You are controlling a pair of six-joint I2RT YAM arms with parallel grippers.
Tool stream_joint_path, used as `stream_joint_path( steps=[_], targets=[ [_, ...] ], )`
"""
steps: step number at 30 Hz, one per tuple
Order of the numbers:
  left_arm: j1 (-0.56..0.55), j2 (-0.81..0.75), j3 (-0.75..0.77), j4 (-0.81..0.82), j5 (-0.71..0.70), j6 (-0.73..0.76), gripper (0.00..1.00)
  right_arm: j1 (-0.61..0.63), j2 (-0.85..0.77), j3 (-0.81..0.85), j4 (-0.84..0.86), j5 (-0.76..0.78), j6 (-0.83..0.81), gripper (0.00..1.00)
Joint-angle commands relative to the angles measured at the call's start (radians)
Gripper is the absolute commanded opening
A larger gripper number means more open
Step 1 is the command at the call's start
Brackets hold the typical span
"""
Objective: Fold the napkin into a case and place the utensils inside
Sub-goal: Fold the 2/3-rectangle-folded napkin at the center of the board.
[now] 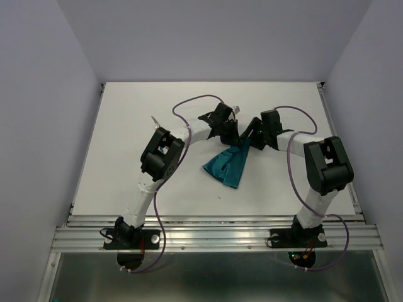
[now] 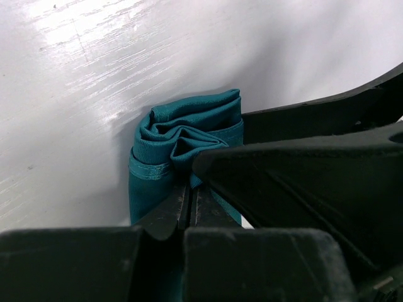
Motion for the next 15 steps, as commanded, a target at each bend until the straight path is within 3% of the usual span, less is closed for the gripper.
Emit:
stream_joint_path(
  steps=[1, 10, 15],
  targets=[
    [-0.013, 0.035, -0.02, -0.06, -0.002, 0.041, 0.0, 0.004, 0.048, -0.005, -0.026, -0.006, -0.008, 0.61],
    [-0.015, 0.033, 0.003, -0.069, 0.003, 0.052, 0.0, 0.004, 0.065, -0.014, -0.021, -0.006, -0.018, 0.4],
    [-0.013, 0.035, 0.023, -0.085, 0.001, 0.069, 0.0, 0.004, 0.051, -0.039, -0.015, 0.005, -0.004, 0.2]
  ],
)
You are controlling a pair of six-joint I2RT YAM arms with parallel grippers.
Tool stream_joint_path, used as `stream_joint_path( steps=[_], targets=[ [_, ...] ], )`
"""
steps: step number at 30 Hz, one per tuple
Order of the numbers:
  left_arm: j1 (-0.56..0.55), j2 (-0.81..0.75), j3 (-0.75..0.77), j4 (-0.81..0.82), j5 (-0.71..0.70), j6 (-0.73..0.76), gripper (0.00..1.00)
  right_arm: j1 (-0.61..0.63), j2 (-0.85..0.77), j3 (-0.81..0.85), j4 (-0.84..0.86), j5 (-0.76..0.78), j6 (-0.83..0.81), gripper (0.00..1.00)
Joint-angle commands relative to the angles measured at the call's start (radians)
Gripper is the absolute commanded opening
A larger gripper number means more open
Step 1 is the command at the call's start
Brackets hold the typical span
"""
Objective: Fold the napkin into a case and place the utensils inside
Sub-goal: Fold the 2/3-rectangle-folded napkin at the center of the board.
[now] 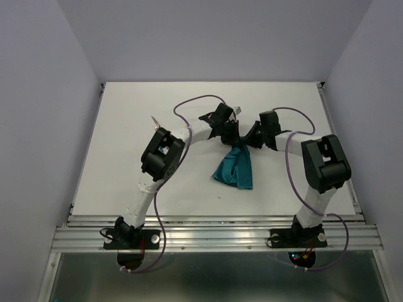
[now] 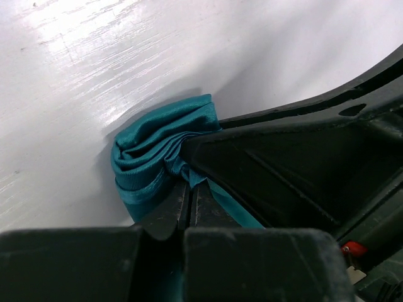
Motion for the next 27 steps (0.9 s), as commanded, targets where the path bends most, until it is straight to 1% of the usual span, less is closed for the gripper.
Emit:
stream_joint_path(
  steps=[1, 2, 3, 4, 6, 7, 8, 10, 11, 13, 14, 17, 21, 25, 27],
  targets=[
    [-0.012, 0.031, 0.021, -0.086, -0.012, 0.055, 0.0, 0.003, 0.016, -0.039, -0.044, 0.025, -0.01, 0.18],
    [-0.012, 0.028, 0.024, -0.094, -0.014, 0.061, 0.0, 0.003, 0.015, -0.042, -0.041, 0.03, -0.007, 0.11],
    [-0.012, 0.026, 0.026, -0.098, -0.015, 0.065, 0.0, 0.003, 0.013, -0.044, -0.041, 0.031, -0.004, 0.07],
    [-0.012, 0.023, 0.029, -0.105, -0.017, 0.074, 0.0, 0.003, 0.013, -0.045, -0.041, 0.033, -0.002, 0.01],
    [-0.012, 0.012, 0.032, -0.118, -0.025, 0.084, 0.0, 0.003, 0.012, -0.047, -0.041, 0.037, 0.007, 0.01],
    [-0.012, 0.006, 0.035, -0.126, -0.031, 0.096, 0.03, 0.003, 0.012, -0.047, -0.041, 0.04, 0.009, 0.01],
    [-0.012, 0.0, 0.038, -0.141, -0.046, 0.101, 0.12, 0.003, 0.009, -0.052, -0.041, 0.048, 0.016, 0.01],
    [-0.012, -0.017, 0.045, -0.163, -0.071, 0.117, 0.23, 0.003, -0.002, -0.058, -0.041, 0.06, 0.024, 0.01],
    [-0.012, -0.023, 0.053, -0.174, -0.078, 0.136, 0.36, 0.003, -0.008, -0.068, -0.041, 0.079, 0.028, 0.01],
    [-0.012, -0.047, 0.056, -0.206, -0.1, 0.154, 0.51, 0.003, -0.019, -0.078, -0.042, 0.086, 0.045, 0.01],
    [-0.012, -0.057, 0.058, -0.224, -0.124, 0.171, 0.64, 0.003, -0.028, -0.087, -0.041, 0.118, 0.064, 0.01],
    [-0.01, -0.093, 0.059, -0.261, -0.164, 0.202, 0.79, 0.003, -0.037, -0.099, -0.042, 0.14, 0.106, 0.01],
    [-0.003, -0.165, 0.029, -0.276, -0.198, 0.213, 0.82, 0.003, -0.033, -0.11, -0.038, 0.151, 0.156, 0.01],
    [0.023, -0.251, -0.057, -0.249, -0.21, 0.206, 0.82, 0.003, -0.022, -0.099, -0.029, 0.137, 0.177, 0.01],
    [0.048, -0.311, -0.138, -0.228, -0.213, 0.194, 0.82, 0.003, -0.02, -0.098, -0.028, 0.135, 0.183, 0.01]
  ],
)
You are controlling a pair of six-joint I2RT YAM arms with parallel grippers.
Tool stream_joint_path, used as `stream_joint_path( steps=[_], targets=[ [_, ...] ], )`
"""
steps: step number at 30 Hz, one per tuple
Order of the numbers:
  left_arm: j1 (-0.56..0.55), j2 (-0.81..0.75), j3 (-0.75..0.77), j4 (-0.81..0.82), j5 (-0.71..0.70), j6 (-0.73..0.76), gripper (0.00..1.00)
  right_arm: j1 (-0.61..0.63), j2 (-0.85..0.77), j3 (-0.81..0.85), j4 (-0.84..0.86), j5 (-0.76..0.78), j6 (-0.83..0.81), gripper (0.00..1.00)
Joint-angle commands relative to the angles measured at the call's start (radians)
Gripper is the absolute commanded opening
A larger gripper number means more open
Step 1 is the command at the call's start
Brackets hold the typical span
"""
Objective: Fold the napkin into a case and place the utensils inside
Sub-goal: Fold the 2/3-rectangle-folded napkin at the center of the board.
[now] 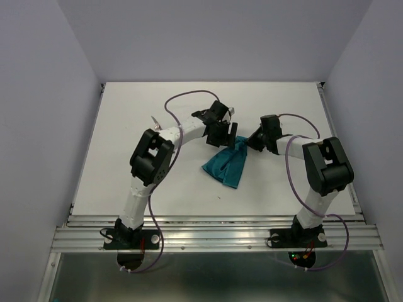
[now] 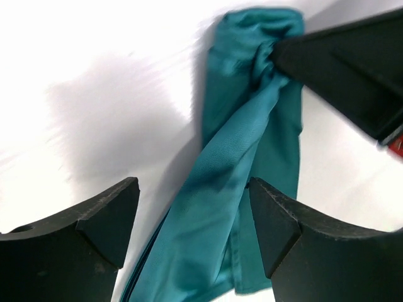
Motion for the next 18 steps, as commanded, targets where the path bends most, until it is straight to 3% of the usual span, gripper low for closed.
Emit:
stream_joint_path(
  steps=[1, 3, 11, 18],
  targets=[
    [0.047, -0.183, -0.103, 0.013, -0.037, 0.011, 0.82, 0.003, 0.015, -0.024, -0.072, 0.057, 0.02, 0.01],
    [0.07, -0.252, -0.245, 0.073, -0.016, -0.019, 0.81, 0.003, 0.019, -0.024, -0.07, 0.054, 0.025, 0.01],
    [0.097, -0.394, -0.55, 0.191, 0.053, -0.084, 0.84, 0.003, 0.027, -0.021, -0.072, 0.045, 0.029, 0.01],
    [0.113, -0.36, -0.632, 0.263, 0.131, -0.097, 0.85, 0.003, 0.027, -0.019, -0.072, 0.045, 0.025, 0.01]
  ],
)
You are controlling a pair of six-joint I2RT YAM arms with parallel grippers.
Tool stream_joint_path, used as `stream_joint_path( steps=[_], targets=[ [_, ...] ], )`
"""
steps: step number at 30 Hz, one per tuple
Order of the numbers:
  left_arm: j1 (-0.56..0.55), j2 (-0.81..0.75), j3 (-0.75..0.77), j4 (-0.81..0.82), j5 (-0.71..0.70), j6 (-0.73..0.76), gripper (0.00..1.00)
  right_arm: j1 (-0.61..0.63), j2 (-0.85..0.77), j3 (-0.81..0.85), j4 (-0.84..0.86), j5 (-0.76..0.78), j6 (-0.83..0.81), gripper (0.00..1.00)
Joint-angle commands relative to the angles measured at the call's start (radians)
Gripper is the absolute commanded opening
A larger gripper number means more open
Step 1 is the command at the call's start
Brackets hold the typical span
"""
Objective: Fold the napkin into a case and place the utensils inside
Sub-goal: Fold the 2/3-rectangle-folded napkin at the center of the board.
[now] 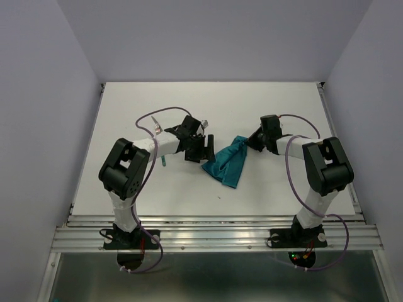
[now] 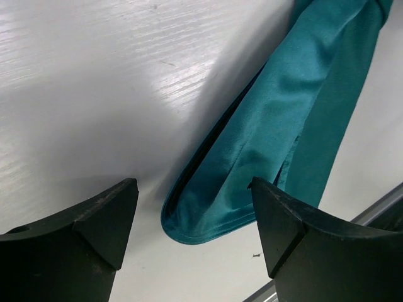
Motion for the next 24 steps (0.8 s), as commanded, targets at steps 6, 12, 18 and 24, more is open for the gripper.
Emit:
stream_joint_path(
  steps=[6, 12, 18, 24],
  targets=[
    [0.013, -0.001, -0.062, 0.105, 0.164, -0.023, 0.57, 0.003, 0.022, -0.029, -0.07, 0.053, 0.002, 0.01],
    [0.013, -0.016, -0.07, 0.107, 0.232, -0.009, 0.15, 0.003, 0.016, -0.035, -0.07, 0.079, 0.037, 0.01],
    [0.022, -0.041, -0.018, 0.045, 0.186, 0.014, 0.0, 0.003, 0.017, -0.034, -0.07, 0.128, 0.101, 0.01],
    [0.036, -0.038, 0.111, -0.053, 0.083, 0.097, 0.0, 0.003, 0.047, 0.001, -0.069, 0.144, 0.192, 0.01]
  ],
)
